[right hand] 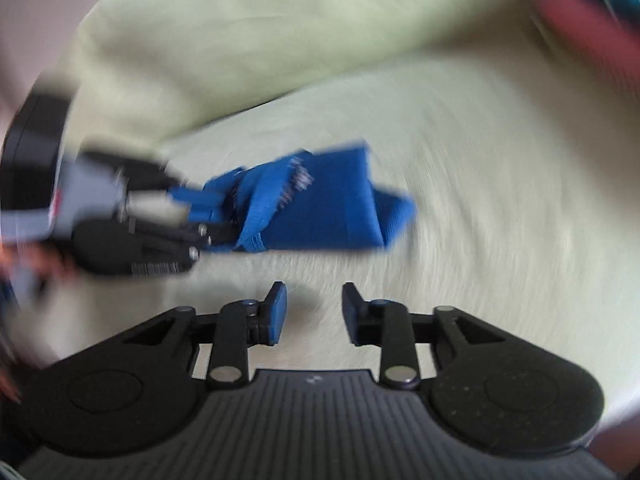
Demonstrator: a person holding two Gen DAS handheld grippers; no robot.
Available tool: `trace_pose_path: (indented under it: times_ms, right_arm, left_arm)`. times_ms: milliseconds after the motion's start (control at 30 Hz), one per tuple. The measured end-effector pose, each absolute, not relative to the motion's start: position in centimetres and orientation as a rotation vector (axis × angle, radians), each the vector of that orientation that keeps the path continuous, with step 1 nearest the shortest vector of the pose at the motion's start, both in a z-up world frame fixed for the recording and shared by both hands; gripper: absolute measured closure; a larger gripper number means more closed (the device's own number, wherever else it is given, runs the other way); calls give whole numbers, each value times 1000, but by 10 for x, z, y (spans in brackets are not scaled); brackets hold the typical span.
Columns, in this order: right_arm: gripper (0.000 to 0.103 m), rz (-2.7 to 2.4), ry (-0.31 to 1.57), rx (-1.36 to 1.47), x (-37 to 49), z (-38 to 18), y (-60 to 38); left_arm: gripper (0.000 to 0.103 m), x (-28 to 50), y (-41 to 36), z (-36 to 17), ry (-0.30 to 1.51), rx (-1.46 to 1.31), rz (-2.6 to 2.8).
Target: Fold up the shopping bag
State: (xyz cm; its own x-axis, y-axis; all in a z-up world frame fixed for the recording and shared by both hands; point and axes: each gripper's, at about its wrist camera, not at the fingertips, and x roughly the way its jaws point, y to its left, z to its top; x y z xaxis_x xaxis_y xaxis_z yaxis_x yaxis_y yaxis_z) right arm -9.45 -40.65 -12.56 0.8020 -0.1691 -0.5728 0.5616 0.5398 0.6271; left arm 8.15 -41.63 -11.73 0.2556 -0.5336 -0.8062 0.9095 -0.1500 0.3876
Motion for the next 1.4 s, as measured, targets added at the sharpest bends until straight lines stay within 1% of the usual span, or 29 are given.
trace_pose_path:
  times_ms: [33,67,100,133,200,400,633,667,700,733,767,800,900,967,1100,1167,1233,1300,1400]
  right_arm:
    - [52,-454,426,1028,-96,-134,-412]
    - [48,-453,383,1115,-96,-140,-415]
    - [38,-452,356,1168,-95,-144,-418]
    - [36,-452,315,1228,-92,-147,-420]
    - [31,-453,289,1267,-84,-149,-423]
    - [29,-525,291,1224,-51,-146,-422]
    - [30,-589,256,1195,-31,-146,-429]
    - [30,-601,255,1189,-27,-146,-430]
    - [30,-611,254,1185,-24,-145,-432]
    - [39,-621,254,1183,-21,-144,-433]
    - [50,-626,255,1189,-19,-144,-436]
    - [57,-629,257,1200,-17,-145,-439]
    - [56,-633,265,1221,-10,-146,-449]
    - [53,-629,273,1208,-5,-146,-452]
    - [52,-621,290,1182,5,-145,-460]
    - [63,-617,298,1169,10,-145,-463]
    - [64,-611,307,1127,16,-145,-465]
    - [64,-598,305,1125,18,-146,-467]
    - [58,-578,301,1121,20,-146,-471]
  left_arm:
    - [64,81,-417,-117,440,1130,-1331]
    - [64,81,-417,-117,439,1134,-1332]
    - [64,81,-417,-117,439,1139,-1333]
    - [64,80,-418,-117,438,1146,-1336]
    - [64,80,-419,-117,441,1162,-1341]
    - [64,81,-427,-115,456,1233,-1377]
    - [63,88,-430,-113,489,1264,-1431]
    - [62,90,-430,-112,494,1262,-1435]
    - [58,90,-430,-113,491,1269,-1438]
    - [53,88,-430,-115,482,1285,-1440]
    - [53,87,-430,-118,465,1303,-1438]
    - [53,83,-429,-121,429,1332,-1428]
    - [53,81,-431,-122,410,1346,-1421]
    - [53,85,-431,-121,420,1328,-1436]
    - [53,90,-431,-120,422,1302,-1448]
    - [53,91,-431,-120,419,1293,-1449]
    - [53,93,-431,-120,416,1281,-1452]
    - [53,94,-430,-119,415,1271,-1454]
    - [53,93,-430,-120,405,1269,-1449]
